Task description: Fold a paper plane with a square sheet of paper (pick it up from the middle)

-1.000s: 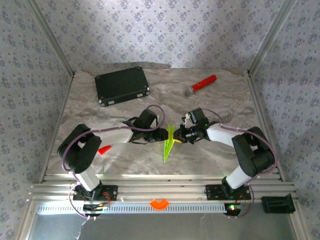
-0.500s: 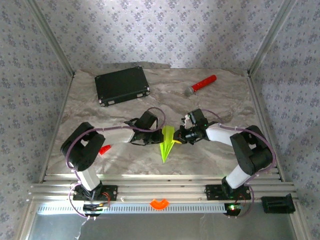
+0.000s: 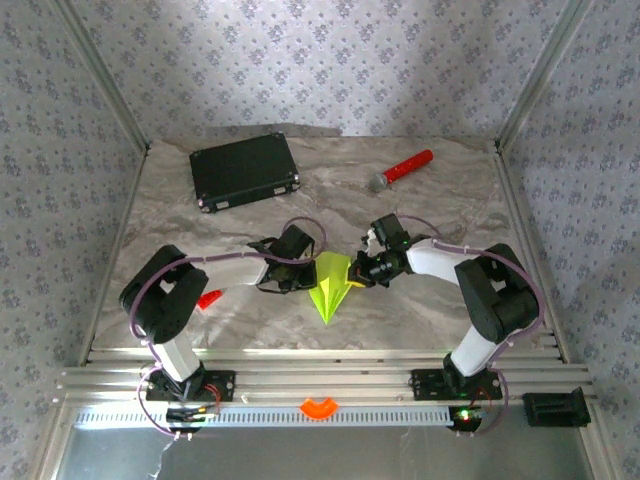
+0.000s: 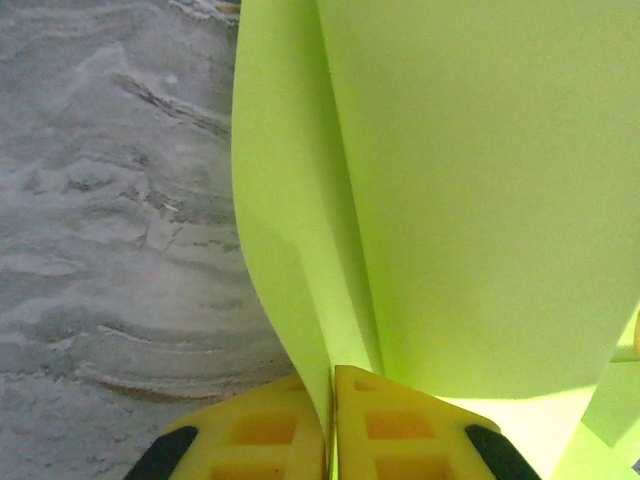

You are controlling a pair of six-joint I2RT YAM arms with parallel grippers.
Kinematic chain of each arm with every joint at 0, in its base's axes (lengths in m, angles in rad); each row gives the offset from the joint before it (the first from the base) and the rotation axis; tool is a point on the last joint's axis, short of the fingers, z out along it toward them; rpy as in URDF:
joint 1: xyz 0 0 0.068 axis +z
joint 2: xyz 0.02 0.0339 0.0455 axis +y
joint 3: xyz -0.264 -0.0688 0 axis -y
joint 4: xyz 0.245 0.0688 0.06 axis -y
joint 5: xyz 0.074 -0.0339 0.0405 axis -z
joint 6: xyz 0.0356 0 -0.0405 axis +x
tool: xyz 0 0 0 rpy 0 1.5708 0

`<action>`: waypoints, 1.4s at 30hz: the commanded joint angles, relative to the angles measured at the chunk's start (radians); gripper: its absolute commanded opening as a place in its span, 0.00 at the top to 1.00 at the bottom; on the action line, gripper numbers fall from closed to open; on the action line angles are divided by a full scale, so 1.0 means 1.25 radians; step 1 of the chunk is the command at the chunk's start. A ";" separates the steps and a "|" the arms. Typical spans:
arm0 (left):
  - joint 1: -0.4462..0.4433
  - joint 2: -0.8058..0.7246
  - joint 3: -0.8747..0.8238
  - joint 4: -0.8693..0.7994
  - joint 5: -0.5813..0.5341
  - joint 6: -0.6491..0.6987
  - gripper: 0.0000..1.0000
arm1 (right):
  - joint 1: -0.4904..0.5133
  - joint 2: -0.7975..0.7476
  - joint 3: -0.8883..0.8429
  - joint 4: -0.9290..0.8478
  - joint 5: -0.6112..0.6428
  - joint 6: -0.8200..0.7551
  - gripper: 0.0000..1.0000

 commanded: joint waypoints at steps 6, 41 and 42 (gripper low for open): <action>-0.004 -0.007 0.035 0.015 0.027 0.000 0.78 | 0.006 0.045 0.032 0.028 -0.039 0.000 0.91; 0.407 -0.453 -0.150 -0.056 -0.512 0.229 0.22 | -0.334 -0.562 -0.339 0.243 0.776 -0.397 0.23; 0.434 -0.451 -0.155 -0.036 -0.522 0.248 0.22 | -0.350 -0.531 -0.355 0.300 0.770 -0.410 0.23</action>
